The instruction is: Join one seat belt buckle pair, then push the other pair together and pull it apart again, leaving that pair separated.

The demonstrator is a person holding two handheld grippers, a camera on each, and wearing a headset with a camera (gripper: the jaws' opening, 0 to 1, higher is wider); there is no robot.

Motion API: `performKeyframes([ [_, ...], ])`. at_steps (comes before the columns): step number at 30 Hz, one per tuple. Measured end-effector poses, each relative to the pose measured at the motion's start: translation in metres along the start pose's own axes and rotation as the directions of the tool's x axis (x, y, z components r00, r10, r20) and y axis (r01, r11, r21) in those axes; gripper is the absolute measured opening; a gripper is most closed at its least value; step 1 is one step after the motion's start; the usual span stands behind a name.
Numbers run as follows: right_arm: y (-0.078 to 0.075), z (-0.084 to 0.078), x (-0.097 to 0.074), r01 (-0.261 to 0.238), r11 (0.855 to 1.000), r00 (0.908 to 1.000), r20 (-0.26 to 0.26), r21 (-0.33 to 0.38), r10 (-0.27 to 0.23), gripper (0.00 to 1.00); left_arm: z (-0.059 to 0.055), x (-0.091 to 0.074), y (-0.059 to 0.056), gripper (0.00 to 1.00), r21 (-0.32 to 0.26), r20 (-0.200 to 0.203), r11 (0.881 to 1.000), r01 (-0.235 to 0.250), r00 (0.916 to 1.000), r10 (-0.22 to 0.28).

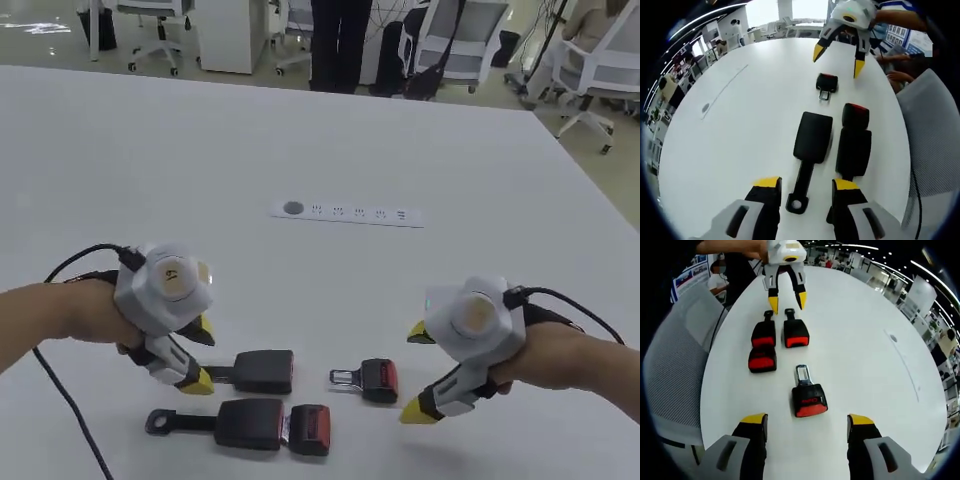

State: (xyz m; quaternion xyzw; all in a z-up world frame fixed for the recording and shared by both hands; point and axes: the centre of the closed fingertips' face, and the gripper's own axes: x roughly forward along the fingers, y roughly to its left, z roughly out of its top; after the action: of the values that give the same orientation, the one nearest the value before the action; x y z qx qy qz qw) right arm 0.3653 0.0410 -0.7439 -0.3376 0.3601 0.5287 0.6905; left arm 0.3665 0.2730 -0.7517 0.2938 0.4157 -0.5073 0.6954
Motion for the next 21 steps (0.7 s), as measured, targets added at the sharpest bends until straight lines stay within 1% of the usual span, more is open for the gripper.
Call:
performKeyframes([
  [1,0.001,0.000,-0.002,0.003,1.000,1.0000,0.009,0.009,-0.003,0.64,-0.003,-0.002,-0.001,0.42,-0.021,0.013,1.000,-0.004,0.9999,0.004],
  [3,0.003,-0.001,-0.003,0.009,1.000,0.9997,0.020,0.018,-0.009,0.66,-0.003,-0.004,-0.001,0.44,-0.057,0.045,0.998,-0.018,0.9988,0.020],
  [4,0.003,-0.002,-0.002,0.012,1.000,0.9995,0.030,0.024,-0.013,0.66,-0.005,-0.005,-0.002,0.45,-0.072,0.053,0.997,-0.019,0.9983,0.023],
  [6,0.008,0.002,-0.006,0.024,0.999,0.9983,0.051,0.033,-0.026,0.68,-0.011,-0.008,-0.001,0.47,-0.109,0.086,0.993,-0.035,0.9953,0.045],
  [7,0.008,0.001,-0.004,0.029,0.999,0.9975,0.063,0.042,-0.031,0.68,-0.012,-0.009,-0.002,0.48,-0.119,0.098,0.992,-0.037,0.9940,0.049],
  [9,0.011,0.001,-0.005,0.037,0.997,0.9955,0.085,0.062,-0.043,0.69,-0.011,-0.013,-0.009,0.49,-0.139,0.127,0.989,-0.044,0.9899,0.061],
  [10,0.013,0.002,-0.005,0.045,0.997,0.9942,0.095,0.070,-0.051,0.70,-0.014,-0.013,-0.007,0.50,-0.145,0.140,0.988,-0.048,0.9878,0.069],
  [11,0.013,0.001,-0.005,0.051,0.996,0.9928,0.104,0.076,-0.059,0.70,-0.017,-0.012,-0.006,0.50,-0.156,0.161,0.986,-0.057,0.9835,0.082],
  [12,0.014,0.001,-0.005,0.056,0.995,0.9913,0.114,0.085,-0.065,0.70,-0.016,-0.013,-0.009,0.51,-0.167,0.176,0.984,-0.059,0.9804,0.088],
  [13,0.016,0.000,-0.004,0.059,0.994,0.9900,0.122,0.094,-0.070,0.71,-0.015,-0.015,-0.012,0.51,-0.190,0.201,0.980,-0.062,0.9744,0.101],
  [14,0.016,0.000,-0.004,0.064,0.993,0.9885,0.130,0.102,-0.077,0.72,-0.016,-0.015,-0.010,0.52,-0.204,0.217,0.977,-0.068,0.9696,0.113],
  [15,0.016,-0.001,-0.003,0.078,0.990,0.9847,0.147,0.115,-0.094,0.72,-0.017,-0.016,-0.008,0.52,-0.217,0.245,0.972,-0.084,0.9597,0.137],
  [16,0.016,-0.001,-0.003,0.082,0.990,0.9834,0.152,0.118,-0.100,0.73,-0.014,-0.019,-0.011,0.53,-0.225,0.266,0.970,-0.092,0.9521,0.152],
  [17,0.017,0.000,-0.004,0.102,0.985,0.9780,0.167,0.137,-0.124,0.74,-0.014,-0.021,-0.013,0.55,-0.237,0.275,0.967,-0.094,0.9483,0.159],
  [18,0.018,0.001,-0.005,0.113,0.982,0.9739,0.179,0.151,-0.139,0.74,-0.014,-0.022,-0.014,0.56,-0.250,0.295,0.963,-0.104,0.9387,0.178],
  [19,0.022,0.004,-0.007,0.119,0.979,0.9667,0.206,0.166,-0.152,0.75,-0.014,-0.023,-0.015,0.56,-0.257,0.307,0.960,-0.110,0.9328,0.189],
  [20,0.025,0.004,-0.007,0.129,0.977,0.9629,0.214,0.172,-0.165,0.77,-0.014,-0.024,-0.017,0.57,-0.259,0.323,0.958,-0.120,0.9243,0.203],
  [21,0.027,0.005,-0.009,0.141,0.974,0.9600,0.216,0.176,-0.178,0.78,-0.014,-0.024,-0.018,0.59,-0.262,0.329,0.957,-0.123,0.9211,0.209],
])
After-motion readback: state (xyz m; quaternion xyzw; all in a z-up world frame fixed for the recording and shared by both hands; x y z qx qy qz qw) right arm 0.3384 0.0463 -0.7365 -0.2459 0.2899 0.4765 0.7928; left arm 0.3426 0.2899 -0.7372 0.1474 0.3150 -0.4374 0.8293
